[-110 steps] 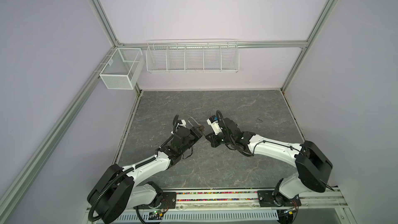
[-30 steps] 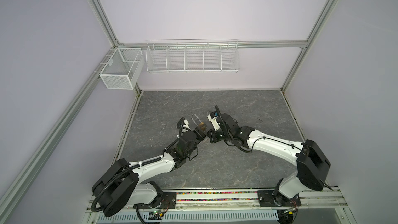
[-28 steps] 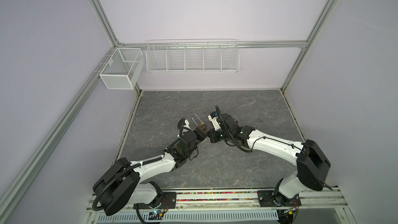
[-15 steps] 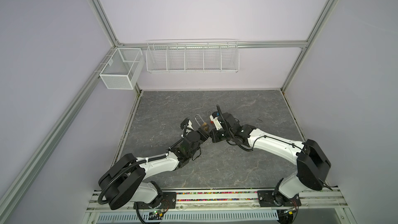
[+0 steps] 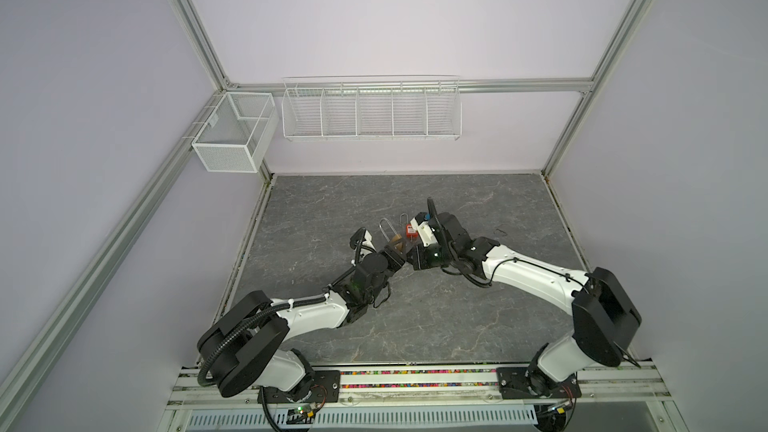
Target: Unlock with the key
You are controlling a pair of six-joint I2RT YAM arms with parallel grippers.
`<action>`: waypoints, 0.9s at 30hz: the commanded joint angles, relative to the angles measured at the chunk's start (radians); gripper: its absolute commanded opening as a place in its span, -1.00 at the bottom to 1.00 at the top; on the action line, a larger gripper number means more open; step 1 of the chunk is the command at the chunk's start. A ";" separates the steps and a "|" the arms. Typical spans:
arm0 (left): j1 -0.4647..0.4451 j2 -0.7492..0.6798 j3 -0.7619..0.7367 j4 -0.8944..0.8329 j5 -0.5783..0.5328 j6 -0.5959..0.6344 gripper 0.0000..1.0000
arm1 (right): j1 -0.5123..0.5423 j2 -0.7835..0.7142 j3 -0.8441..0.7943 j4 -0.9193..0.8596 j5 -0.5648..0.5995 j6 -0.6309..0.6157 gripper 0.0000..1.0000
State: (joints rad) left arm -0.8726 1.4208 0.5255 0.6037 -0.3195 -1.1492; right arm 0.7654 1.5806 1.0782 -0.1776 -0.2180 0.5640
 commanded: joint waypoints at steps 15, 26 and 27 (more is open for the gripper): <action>-0.049 -0.042 0.098 -0.332 0.040 0.175 -1.00 | 0.014 -0.072 0.091 -0.015 0.171 -0.156 -0.87; -0.053 0.013 -0.004 -0.177 0.082 0.072 -1.00 | -0.038 -0.120 -0.051 0.191 0.054 -0.011 -0.87; -0.056 0.019 -0.019 -0.142 0.088 0.040 -1.00 | -0.051 -0.121 -0.072 0.229 0.029 0.016 -0.87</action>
State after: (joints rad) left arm -0.9066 1.4044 0.5686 0.4824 -0.2897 -1.0817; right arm 0.7647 1.5188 1.0222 -0.2146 -0.1940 0.5053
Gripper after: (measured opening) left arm 0.540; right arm 0.070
